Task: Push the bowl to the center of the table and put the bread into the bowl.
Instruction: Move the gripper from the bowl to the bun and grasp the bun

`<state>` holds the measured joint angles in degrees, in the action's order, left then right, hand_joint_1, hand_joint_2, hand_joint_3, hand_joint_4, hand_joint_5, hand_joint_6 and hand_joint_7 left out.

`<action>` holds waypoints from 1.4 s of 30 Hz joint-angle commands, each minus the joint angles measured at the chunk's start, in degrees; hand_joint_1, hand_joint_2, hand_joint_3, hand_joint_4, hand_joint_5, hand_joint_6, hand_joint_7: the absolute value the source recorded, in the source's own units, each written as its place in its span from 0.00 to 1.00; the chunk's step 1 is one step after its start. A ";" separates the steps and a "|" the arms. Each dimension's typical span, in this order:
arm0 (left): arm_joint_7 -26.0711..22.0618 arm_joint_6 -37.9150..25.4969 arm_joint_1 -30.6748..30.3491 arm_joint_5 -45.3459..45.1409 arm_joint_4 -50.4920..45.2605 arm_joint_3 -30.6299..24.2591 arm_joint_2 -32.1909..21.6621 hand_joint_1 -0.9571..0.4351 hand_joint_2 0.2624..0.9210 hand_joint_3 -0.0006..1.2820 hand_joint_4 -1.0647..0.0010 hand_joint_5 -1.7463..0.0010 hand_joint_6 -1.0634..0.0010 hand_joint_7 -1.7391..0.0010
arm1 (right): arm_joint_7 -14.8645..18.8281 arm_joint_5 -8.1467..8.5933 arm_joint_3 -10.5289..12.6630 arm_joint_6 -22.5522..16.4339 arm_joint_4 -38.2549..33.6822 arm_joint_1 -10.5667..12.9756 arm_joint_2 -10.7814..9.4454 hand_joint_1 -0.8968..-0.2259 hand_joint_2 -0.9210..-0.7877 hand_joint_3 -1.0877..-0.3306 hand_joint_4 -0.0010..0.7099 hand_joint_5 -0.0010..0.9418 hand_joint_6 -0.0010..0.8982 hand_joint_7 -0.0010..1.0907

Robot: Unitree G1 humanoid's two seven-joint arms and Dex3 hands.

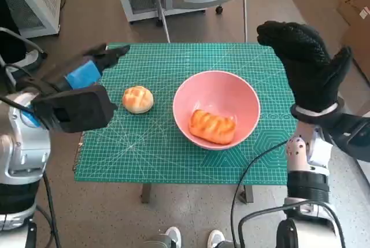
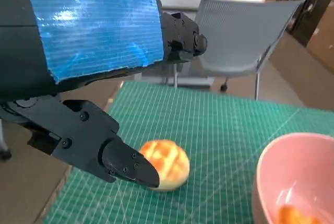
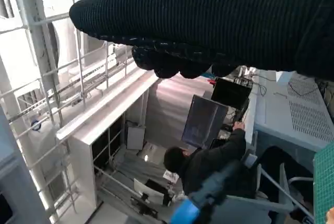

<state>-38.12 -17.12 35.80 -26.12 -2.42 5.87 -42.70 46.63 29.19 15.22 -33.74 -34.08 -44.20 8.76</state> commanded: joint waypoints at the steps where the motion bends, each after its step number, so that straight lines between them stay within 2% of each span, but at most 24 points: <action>1: 0.49 0.22 -0.16 0.40 1.07 1.29 1.08 0.53 0.71 0.00 1.00 1.00 0.87 0.99 | 1.32 0.67 0.18 0.29 -1.35 -0.09 -0.01 0.37 0.00 0.50 0.49 0.00 0.49 0.00; 9: 2.60 3.34 1.43 -0.51 6.83 4.66 3.74 0.53 0.71 0.00 1.00 1.00 0.87 0.99 | 2.11 0.31 0.12 0.15 -2.24 -0.47 -0.01 0.36 0.00 0.50 0.49 0.00 0.49 0.00; 15: 5.67 6.97 4.51 -2.30 15.40 7.88 6.01 0.52 0.71 0.00 1.00 1.00 0.87 0.99 | 2.58 0.30 0.23 0.48 -2.15 -0.42 0.54 0.37 0.00 0.49 0.49 0.00 0.49 0.00; 27: 15.95 11.09 13.39 -8.12 37.86 14.28 12.69 0.51 0.71 0.00 1.00 1.00 0.86 0.99 | 2.05 0.09 0.44 1.68 0.35 0.70 2.00 0.37 0.00 0.48 0.48 0.00 0.49 0.00; 37: 22.73 13.77 18.87 -10.63 53.38 17.72 16.69 0.53 0.72 0.00 1.00 1.00 0.84 0.99 | 0.73 -0.12 0.39 2.99 3.34 2.16 2.56 0.39 0.00 0.48 0.49 0.00 0.50 0.01; 42: 25.12 13.82 20.82 -11.61 59.15 19.21 17.96 0.58 0.74 0.01 0.97 0.99 0.81 0.99 | -0.02 -0.19 0.45 3.68 4.36 2.66 2.76 0.37 0.00 0.49 0.49 0.00 0.52 0.01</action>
<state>-14.72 -3.60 54.25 -36.58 53.68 24.35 -25.16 47.27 29.19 15.68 -31.10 -30.17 -43.20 11.07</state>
